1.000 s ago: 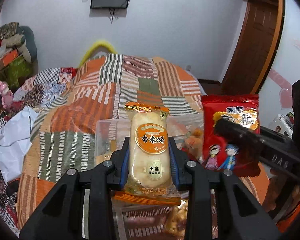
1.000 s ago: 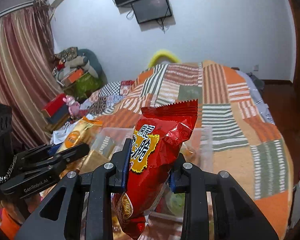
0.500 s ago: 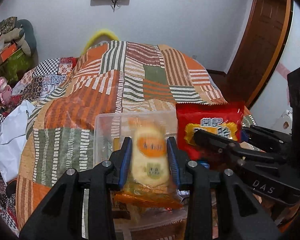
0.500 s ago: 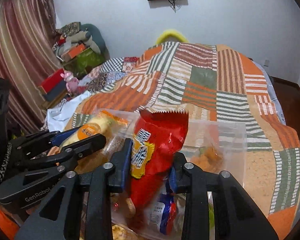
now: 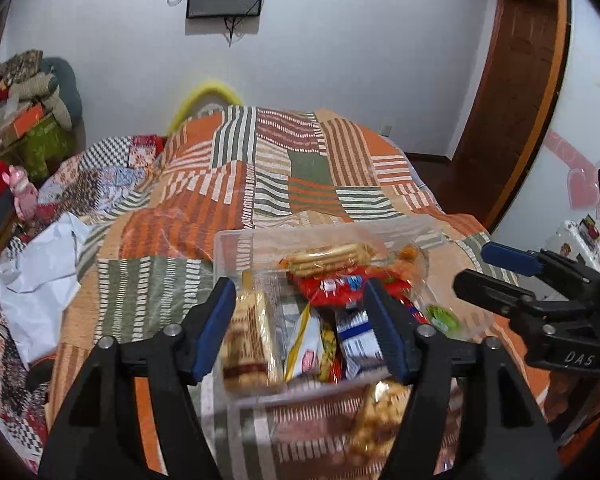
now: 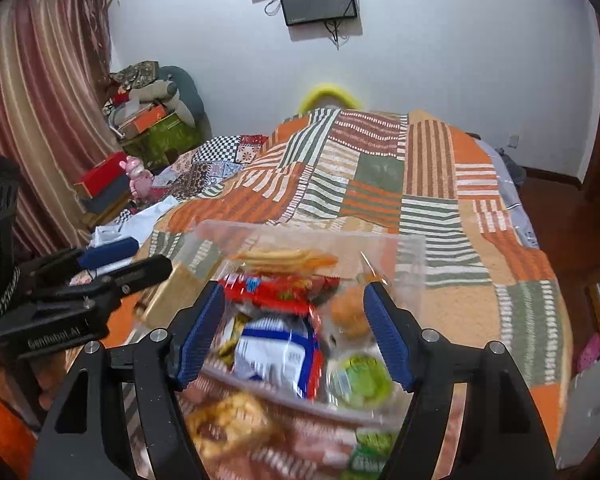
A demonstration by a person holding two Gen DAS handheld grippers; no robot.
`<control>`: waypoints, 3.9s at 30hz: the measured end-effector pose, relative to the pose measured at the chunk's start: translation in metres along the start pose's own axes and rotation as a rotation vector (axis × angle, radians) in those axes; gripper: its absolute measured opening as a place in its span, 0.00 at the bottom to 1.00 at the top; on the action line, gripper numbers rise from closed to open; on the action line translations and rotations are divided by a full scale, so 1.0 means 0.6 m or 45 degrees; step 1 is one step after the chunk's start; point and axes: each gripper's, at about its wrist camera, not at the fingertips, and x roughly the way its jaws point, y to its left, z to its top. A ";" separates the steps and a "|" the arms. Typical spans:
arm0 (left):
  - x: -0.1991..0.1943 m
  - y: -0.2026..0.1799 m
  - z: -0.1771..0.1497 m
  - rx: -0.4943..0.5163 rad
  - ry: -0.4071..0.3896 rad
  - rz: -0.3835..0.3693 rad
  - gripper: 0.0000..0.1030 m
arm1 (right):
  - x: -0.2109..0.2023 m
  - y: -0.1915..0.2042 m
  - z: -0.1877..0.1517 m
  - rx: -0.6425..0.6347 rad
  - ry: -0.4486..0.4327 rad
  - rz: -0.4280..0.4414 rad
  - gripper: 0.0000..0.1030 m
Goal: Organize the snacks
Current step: 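Grasp green-clipped cookie bag with left tool while right tool grasps wafer-roll pack, then drop cookie bag into box with left tool while right tool drops wafer pack in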
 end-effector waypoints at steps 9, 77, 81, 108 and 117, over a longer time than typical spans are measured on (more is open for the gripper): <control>-0.091 -0.027 -0.068 0.071 0.019 0.006 0.85 | -0.066 0.008 -0.074 -0.016 0.021 -0.002 0.69; -0.109 0.015 -0.193 -0.065 0.127 -0.133 0.52 | -0.054 0.084 -0.164 -0.077 0.144 0.178 0.40; -0.118 0.007 -0.162 -0.061 0.070 -0.140 0.52 | -0.081 0.061 -0.134 -0.047 0.047 0.126 0.40; -0.004 -0.013 0.024 -0.041 -0.042 -0.067 0.52 | -0.017 -0.012 0.007 0.073 -0.156 -0.027 0.40; 0.077 0.008 0.034 -0.079 0.036 -0.040 0.52 | 0.061 -0.023 0.012 0.090 -0.071 -0.026 0.40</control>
